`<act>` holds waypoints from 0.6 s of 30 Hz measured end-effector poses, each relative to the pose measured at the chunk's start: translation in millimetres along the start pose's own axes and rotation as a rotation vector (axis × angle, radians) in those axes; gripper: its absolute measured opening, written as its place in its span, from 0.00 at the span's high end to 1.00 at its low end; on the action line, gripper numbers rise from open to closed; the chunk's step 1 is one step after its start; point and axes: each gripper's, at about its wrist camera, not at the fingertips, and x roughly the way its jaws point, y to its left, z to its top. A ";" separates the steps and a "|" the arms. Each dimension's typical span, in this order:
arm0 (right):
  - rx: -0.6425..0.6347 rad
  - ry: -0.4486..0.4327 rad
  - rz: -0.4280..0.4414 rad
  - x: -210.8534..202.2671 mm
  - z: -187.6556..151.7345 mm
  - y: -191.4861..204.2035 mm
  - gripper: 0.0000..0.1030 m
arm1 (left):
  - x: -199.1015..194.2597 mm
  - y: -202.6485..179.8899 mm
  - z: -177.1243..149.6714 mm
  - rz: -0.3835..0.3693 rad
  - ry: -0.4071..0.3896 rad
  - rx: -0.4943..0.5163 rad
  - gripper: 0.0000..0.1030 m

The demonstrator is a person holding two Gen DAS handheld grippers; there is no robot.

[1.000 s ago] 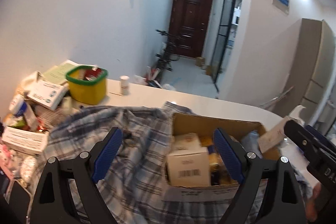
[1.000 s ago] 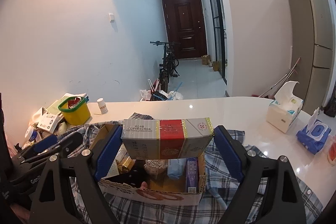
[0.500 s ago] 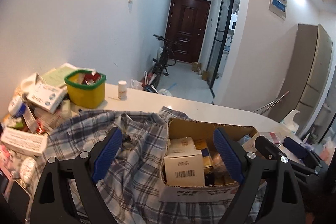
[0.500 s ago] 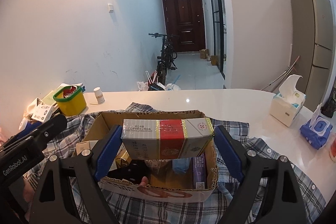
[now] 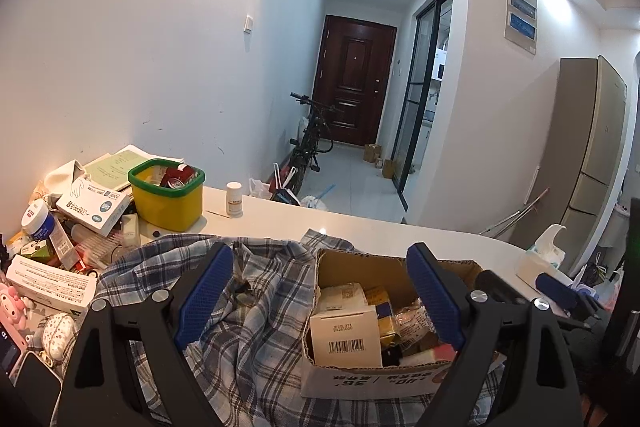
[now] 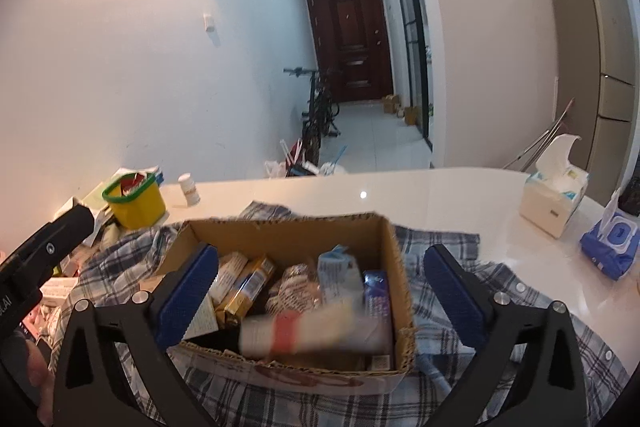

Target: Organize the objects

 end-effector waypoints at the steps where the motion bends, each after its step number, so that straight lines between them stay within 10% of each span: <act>1: -0.003 -0.008 -0.003 -2.3 1.6 -0.4 0.01 | -0.3 -0.3 -0.2 -0.001 0.001 -0.002 0.12; 18: -0.075 -0.135 -0.097 -30.2 18.0 -2.7 0.01 | -23.3 0.3 11.2 -0.027 -0.075 -0.018 0.12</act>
